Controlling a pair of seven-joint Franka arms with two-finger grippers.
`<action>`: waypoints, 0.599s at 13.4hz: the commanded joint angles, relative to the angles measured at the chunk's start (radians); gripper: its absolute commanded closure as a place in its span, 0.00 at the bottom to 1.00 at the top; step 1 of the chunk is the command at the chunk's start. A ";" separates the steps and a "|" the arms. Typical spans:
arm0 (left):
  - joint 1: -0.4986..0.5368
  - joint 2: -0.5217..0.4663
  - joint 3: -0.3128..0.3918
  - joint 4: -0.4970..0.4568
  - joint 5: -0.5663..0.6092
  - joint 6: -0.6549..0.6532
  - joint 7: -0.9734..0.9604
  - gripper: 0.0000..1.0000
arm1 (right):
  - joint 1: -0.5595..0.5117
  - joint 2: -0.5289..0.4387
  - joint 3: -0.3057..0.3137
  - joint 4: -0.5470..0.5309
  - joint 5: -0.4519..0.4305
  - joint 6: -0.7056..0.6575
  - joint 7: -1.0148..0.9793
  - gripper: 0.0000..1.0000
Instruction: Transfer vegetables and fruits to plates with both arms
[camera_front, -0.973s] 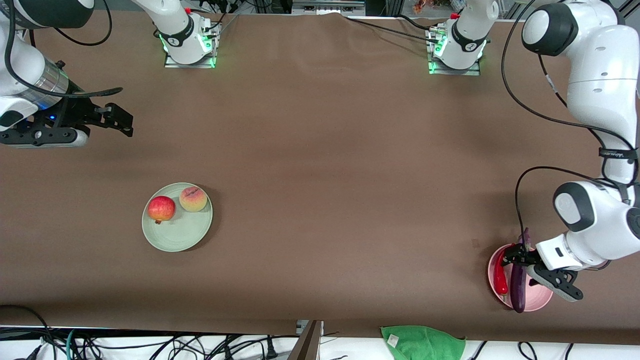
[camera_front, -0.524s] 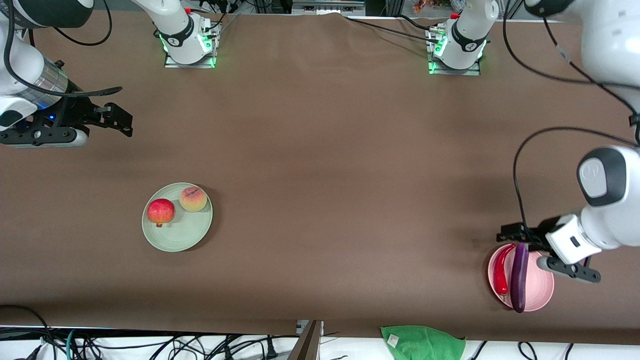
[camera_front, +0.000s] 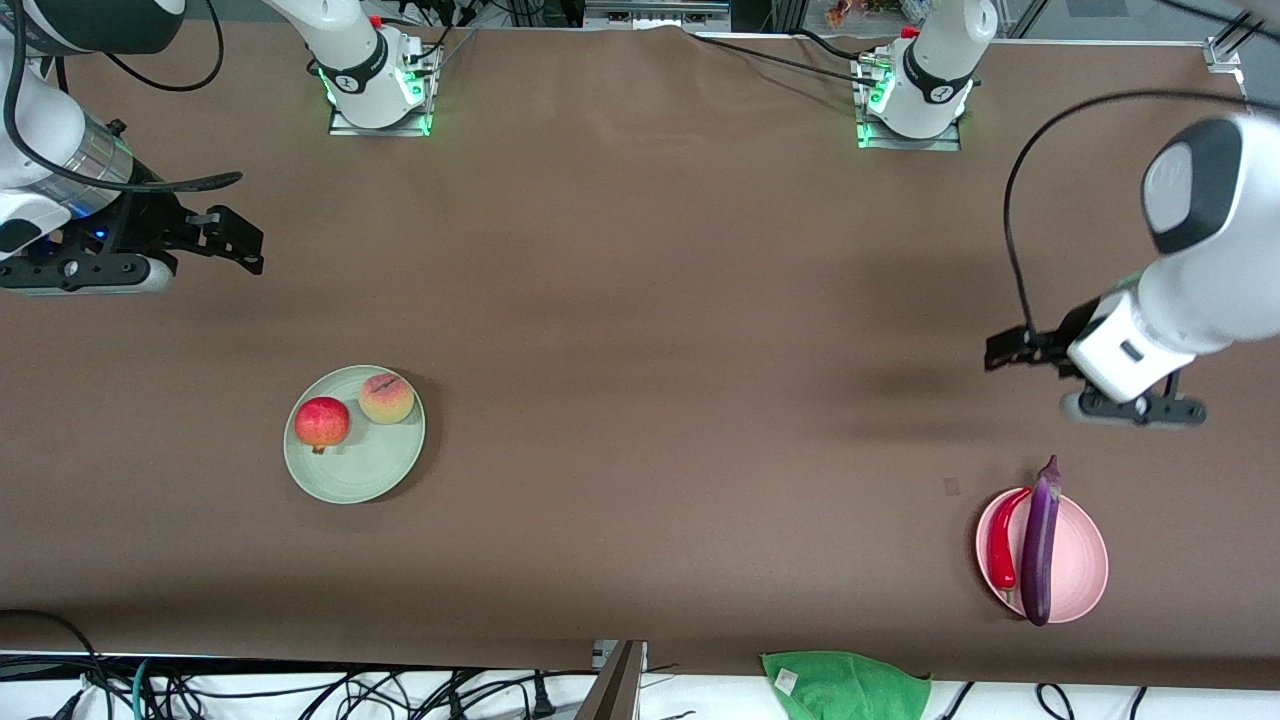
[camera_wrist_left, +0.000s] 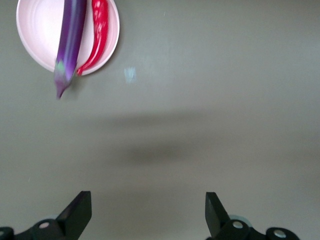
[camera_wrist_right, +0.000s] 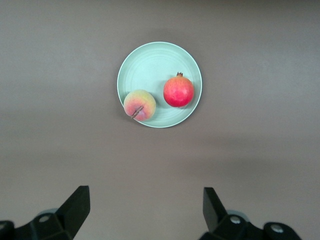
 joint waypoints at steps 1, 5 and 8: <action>-0.004 -0.116 0.038 -0.068 0.009 -0.061 0.004 0.00 | -0.017 -0.010 0.013 0.008 -0.001 0.003 -0.013 0.00; 0.013 -0.147 0.049 -0.060 0.011 -0.110 0.002 0.00 | -0.018 0.003 0.010 0.005 -0.008 -0.011 -0.069 0.01; 0.013 -0.137 0.050 -0.004 0.011 -0.113 -0.009 0.00 | -0.020 -0.002 -0.001 0.008 -0.007 -0.021 -0.090 0.01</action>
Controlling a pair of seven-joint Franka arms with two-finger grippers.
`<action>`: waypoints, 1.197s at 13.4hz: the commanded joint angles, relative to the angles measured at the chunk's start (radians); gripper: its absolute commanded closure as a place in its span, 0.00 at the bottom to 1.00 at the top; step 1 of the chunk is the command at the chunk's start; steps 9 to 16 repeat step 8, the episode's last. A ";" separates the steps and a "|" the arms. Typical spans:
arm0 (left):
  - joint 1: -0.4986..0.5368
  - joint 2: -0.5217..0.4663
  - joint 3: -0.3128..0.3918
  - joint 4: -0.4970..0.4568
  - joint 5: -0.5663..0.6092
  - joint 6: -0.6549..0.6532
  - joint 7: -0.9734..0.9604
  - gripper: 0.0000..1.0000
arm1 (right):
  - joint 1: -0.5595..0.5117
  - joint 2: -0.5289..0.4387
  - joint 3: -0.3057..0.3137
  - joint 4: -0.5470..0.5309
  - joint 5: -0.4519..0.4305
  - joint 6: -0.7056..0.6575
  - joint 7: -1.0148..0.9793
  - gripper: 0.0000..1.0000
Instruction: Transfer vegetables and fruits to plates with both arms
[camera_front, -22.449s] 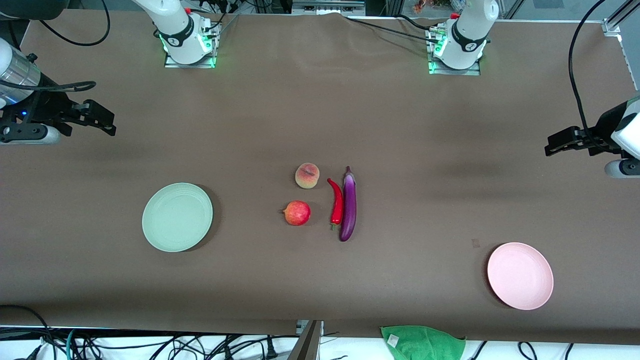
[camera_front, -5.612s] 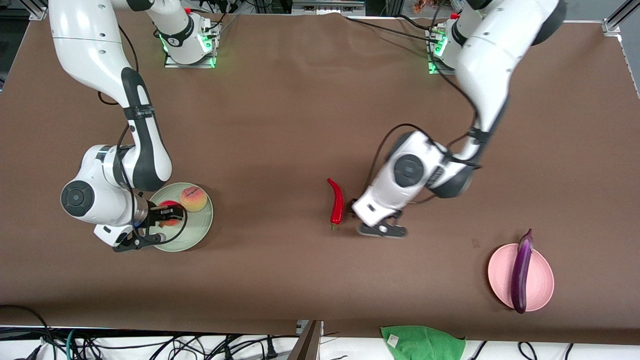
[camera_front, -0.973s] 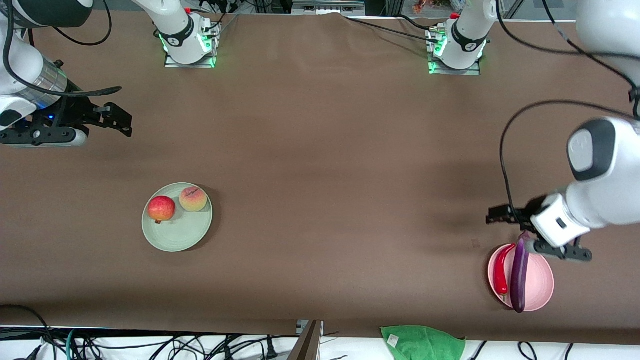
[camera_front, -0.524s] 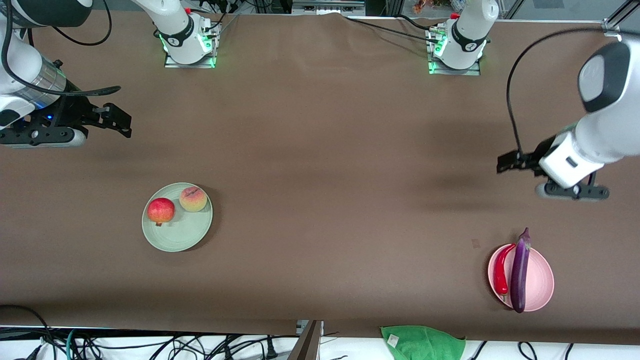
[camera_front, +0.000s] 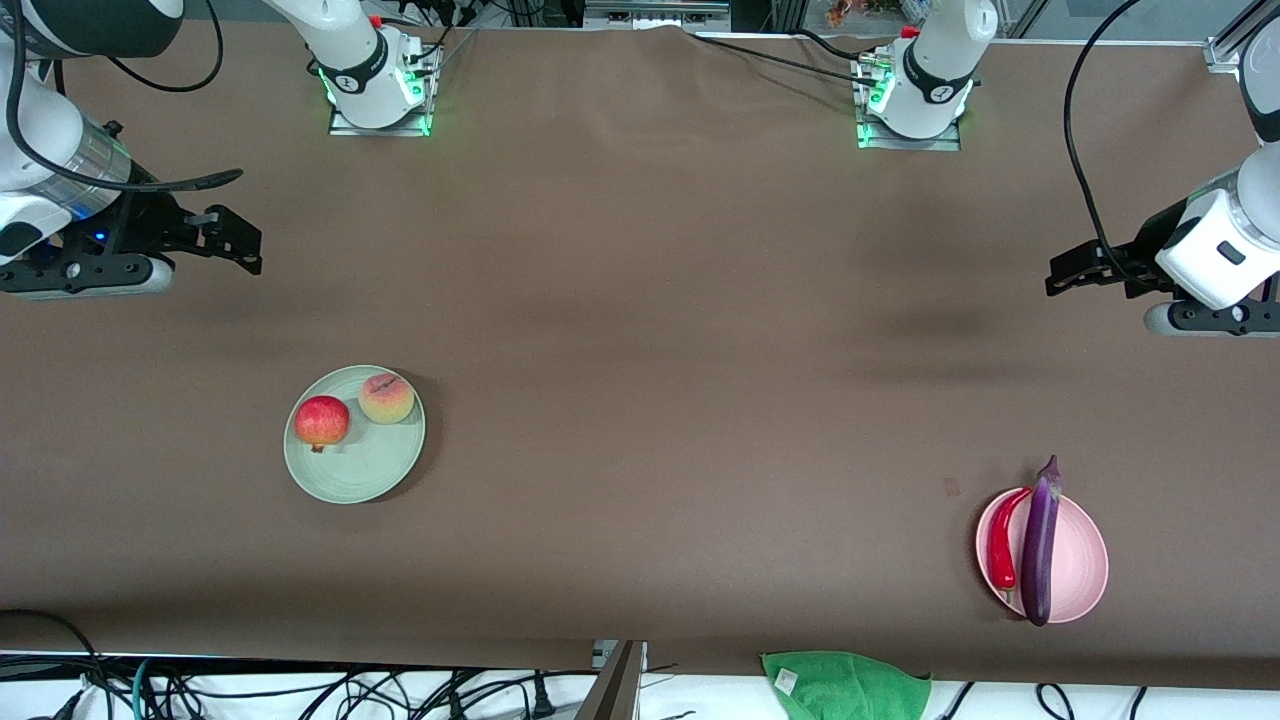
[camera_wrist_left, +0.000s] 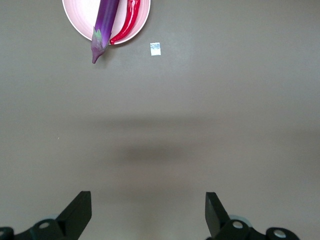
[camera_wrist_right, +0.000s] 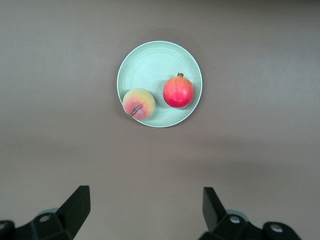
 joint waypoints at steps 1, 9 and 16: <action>-0.003 0.001 -0.003 0.030 0.011 -0.013 -0.009 0.00 | -0.010 -0.006 0.003 0.006 -0.008 -0.021 -0.030 0.00; -0.002 0.042 0.003 0.093 0.015 -0.092 -0.010 0.00 | -0.010 -0.007 -0.002 -0.002 -0.002 -0.016 -0.016 0.01; -0.002 0.042 0.003 0.093 0.015 -0.092 -0.010 0.00 | -0.010 -0.007 -0.002 -0.002 -0.002 -0.016 -0.016 0.01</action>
